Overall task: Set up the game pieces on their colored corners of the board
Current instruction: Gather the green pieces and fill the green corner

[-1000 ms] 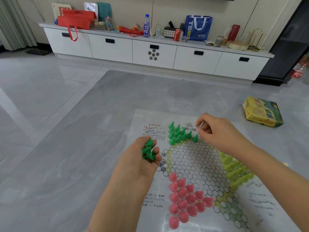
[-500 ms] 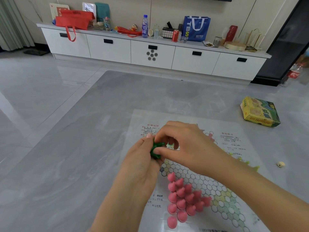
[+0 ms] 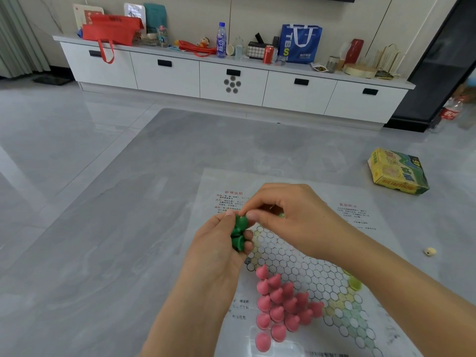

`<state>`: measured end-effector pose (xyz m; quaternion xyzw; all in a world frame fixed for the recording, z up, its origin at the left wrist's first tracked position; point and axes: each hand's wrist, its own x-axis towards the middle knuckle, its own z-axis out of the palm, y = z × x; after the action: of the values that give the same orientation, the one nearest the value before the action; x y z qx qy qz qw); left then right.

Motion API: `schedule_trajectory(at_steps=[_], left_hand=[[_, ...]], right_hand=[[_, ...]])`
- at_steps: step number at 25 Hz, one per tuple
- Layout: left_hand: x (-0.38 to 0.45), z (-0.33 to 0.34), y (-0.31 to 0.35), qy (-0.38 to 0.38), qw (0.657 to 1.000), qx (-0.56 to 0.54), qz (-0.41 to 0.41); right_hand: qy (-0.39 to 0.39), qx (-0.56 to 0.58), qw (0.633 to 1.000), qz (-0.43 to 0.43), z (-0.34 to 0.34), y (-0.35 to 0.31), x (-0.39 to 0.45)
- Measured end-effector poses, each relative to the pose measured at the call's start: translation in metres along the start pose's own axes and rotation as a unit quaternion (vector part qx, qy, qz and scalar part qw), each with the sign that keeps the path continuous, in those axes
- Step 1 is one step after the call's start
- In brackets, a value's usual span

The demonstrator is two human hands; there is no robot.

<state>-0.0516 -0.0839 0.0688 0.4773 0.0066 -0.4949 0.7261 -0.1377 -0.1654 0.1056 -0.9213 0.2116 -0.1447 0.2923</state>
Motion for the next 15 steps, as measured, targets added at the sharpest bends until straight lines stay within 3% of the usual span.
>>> schedule_trajectory(at_steps=[3, 5, 8, 15], left_hand=[[0.000, -0.001, 0.005, 0.023, 0.999, -0.033, -0.015], [-0.002, -0.001, 0.009, 0.027, 0.997, -0.062, -0.026], [-0.003, -0.002, 0.008, 0.021, 0.999, -0.038, -0.025], [-0.001, -0.002, 0.005, 0.013, 0.999, 0.037, -0.001]], right_hand=[[0.082, 0.045, 0.992, 0.086, -0.019, 0.020, 0.006], [0.112, 0.005, 0.984, 0.136, -0.030, 0.044, 0.009], [0.083, -0.067, 0.979, 0.172, -0.024, 0.072, 0.007], [0.046, -0.131, 0.976, 0.169, -0.005, 0.089, 0.003]])
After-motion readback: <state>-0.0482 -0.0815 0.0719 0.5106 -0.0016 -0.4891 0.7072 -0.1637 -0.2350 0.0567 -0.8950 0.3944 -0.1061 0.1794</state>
